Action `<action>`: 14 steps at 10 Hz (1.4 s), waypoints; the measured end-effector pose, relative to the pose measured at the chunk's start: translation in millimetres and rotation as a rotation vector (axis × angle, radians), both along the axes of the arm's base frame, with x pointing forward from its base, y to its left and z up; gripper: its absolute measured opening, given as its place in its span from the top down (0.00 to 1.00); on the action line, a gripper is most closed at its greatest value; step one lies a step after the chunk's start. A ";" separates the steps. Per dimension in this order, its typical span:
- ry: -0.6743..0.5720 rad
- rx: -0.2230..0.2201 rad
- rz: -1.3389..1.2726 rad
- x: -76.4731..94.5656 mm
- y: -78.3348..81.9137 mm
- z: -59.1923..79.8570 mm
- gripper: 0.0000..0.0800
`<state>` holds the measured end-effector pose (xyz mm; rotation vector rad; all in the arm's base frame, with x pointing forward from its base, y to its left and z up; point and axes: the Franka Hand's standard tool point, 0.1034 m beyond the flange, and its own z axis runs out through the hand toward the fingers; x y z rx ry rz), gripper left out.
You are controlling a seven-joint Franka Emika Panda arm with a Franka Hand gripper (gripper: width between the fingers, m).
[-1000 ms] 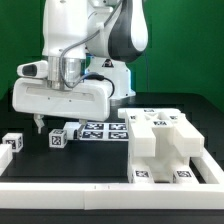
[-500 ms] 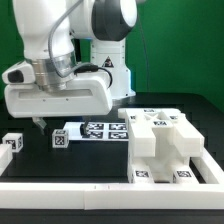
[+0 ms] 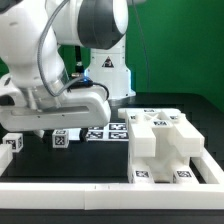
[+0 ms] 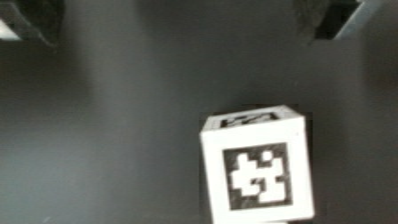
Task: Assemble chair
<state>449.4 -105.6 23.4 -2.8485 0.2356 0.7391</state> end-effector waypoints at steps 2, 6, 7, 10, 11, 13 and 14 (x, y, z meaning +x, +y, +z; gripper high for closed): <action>0.179 0.053 0.032 -8.4 -1.0 2.6 0.19; 0.423 0.083 0.104 -6.1 -14.8 13.6 0.19; 0.426 0.085 0.106 -6.6 -13.0 11.9 0.19; 0.457 0.058 0.083 -12.8 -11.6 3.5 0.19; 0.477 0.053 0.083 -20.5 -12.8 -2.3 0.19; 0.505 0.045 0.071 -44.8 -8.5 -16.2 0.19; 0.499 0.046 0.080 -51.4 -5.4 -19.7 0.19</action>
Offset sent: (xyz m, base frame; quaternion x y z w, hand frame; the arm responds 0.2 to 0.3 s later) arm -0.0132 -0.0333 0.0111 -0.1046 -0.1773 0.0188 0.9784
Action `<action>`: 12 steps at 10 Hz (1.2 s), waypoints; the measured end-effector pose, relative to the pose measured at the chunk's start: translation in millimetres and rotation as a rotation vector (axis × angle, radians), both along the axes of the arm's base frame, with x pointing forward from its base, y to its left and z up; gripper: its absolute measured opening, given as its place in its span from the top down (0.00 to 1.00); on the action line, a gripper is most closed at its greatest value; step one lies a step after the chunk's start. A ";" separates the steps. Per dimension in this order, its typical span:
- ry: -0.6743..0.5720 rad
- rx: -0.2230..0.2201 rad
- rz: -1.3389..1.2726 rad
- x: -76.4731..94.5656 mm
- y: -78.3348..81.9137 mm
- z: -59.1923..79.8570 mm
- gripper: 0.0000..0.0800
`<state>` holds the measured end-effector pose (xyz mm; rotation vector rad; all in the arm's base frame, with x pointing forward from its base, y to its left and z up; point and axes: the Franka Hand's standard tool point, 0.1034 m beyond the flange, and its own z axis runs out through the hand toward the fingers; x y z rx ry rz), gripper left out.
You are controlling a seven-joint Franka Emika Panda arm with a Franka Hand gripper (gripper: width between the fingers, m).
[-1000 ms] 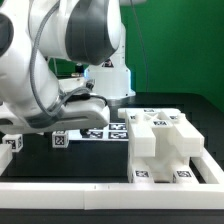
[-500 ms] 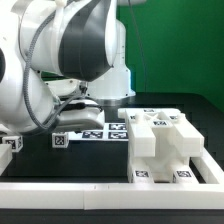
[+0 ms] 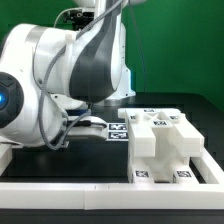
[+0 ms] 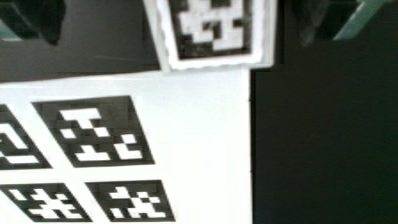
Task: Assemble chair
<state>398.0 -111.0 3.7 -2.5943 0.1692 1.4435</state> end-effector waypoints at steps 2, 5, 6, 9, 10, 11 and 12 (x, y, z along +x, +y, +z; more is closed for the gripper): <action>-0.001 0.001 0.000 0.2 -0.4 -0.2 0.20; -0.001 0.001 0.000 0.3 -0.2 -0.2 0.63; -0.036 -0.008 0.007 8.9 0.4 1.0 0.66; -0.183 0.001 0.046 46.2 6.7 35.0 0.66; -0.261 0.018 0.059 53.1 7.5 57.8 0.66; -0.312 0.023 0.073 60.1 12.0 82.1 0.66; -0.426 0.008 0.090 69.8 20.4 97.6 0.66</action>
Offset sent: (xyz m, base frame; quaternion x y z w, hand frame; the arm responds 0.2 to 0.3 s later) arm 0.0000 0.0000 0.0000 0.0000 0.0000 0.0000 1.0000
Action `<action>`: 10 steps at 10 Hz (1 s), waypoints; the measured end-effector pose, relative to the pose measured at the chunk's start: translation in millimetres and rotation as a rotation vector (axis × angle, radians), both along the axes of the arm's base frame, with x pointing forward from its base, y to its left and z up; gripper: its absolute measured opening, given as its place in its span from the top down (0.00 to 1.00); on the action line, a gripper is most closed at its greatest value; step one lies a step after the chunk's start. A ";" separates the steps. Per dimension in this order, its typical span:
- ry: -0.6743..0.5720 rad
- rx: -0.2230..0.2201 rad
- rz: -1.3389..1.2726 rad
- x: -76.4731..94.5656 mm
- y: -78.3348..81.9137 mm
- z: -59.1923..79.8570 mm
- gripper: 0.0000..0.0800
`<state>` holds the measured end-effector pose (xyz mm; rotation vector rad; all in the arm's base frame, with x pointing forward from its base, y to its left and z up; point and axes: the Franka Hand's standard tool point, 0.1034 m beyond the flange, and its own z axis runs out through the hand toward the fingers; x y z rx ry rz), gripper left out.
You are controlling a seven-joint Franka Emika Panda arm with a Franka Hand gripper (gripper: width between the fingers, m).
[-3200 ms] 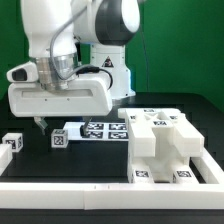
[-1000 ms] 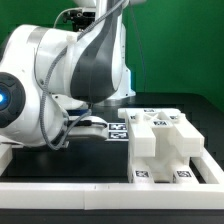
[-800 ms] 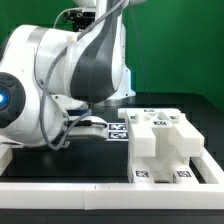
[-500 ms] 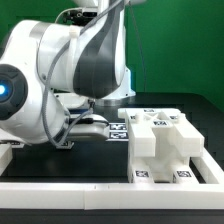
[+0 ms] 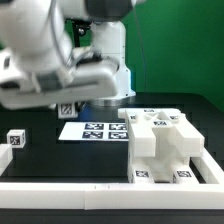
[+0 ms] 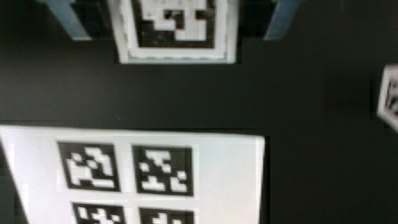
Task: Assemble chair
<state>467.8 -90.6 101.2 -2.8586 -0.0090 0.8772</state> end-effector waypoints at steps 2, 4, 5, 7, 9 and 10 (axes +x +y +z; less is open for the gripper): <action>-0.084 -0.010 -0.059 -20.5 -7.1 -12.7 0.65; -0.245 -0.038 -0.060 -7.7 -6.0 -7.4 0.65; -0.309 -0.053 -0.050 4.8 16.0 13.5 0.65; -0.523 -0.066 -0.031 44.1 67.7 60.4 0.65; -0.705 -0.065 -0.035 44.4 85.2 76.7 0.65; -0.734 -0.075 -0.041 39.2 82.5 72.0 0.65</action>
Offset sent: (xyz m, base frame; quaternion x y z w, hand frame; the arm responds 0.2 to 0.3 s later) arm 0.0000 0.0000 0.0000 0.0000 0.1938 0.0000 0.9810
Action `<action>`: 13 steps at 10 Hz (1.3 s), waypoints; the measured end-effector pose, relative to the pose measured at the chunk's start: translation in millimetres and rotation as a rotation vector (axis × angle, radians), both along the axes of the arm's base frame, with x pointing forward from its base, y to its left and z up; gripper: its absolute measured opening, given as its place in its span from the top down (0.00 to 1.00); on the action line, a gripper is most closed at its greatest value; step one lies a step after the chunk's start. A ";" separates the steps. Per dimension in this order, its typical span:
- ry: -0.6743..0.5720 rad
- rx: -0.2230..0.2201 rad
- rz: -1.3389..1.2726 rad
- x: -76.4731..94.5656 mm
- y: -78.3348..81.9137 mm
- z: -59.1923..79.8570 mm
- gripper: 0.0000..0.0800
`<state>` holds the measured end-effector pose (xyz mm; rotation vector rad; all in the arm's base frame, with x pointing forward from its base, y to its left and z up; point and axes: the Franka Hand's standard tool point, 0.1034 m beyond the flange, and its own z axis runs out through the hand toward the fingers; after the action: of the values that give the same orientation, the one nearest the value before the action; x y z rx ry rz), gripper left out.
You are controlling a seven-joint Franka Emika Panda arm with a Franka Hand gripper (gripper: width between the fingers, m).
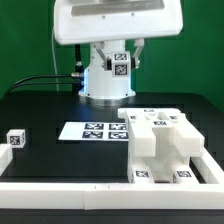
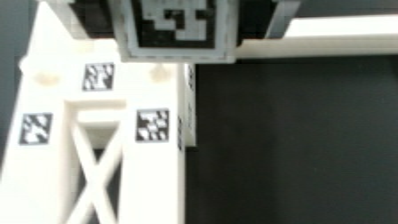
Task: Assemble chair
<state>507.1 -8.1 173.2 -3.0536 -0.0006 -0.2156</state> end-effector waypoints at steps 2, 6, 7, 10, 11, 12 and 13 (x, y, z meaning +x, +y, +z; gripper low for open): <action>-0.177 -0.035 -0.019 10.6 -0.9 0.6 0.65; -0.451 -0.061 0.038 54.4 82.4 -7.3 0.65; -0.461 -0.072 0.046 55.2 82.2 -10.8 0.65; -0.457 -0.074 0.041 54.5 78.7 -12.0 0.65; -0.455 -0.074 0.041 54.2 78.6 -13.3 0.65; -0.454 -0.075 0.040 53.9 80.7 -20.1 0.65; -0.441 -0.068 0.036 51.5 87.0 -27.9 0.65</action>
Offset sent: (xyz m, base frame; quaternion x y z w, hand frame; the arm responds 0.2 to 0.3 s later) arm 0.0463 0.0525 -0.0018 -0.0424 0.2507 -0.0368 0.9664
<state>558.6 78.9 145.4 -2.9959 -0.0917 -0.8934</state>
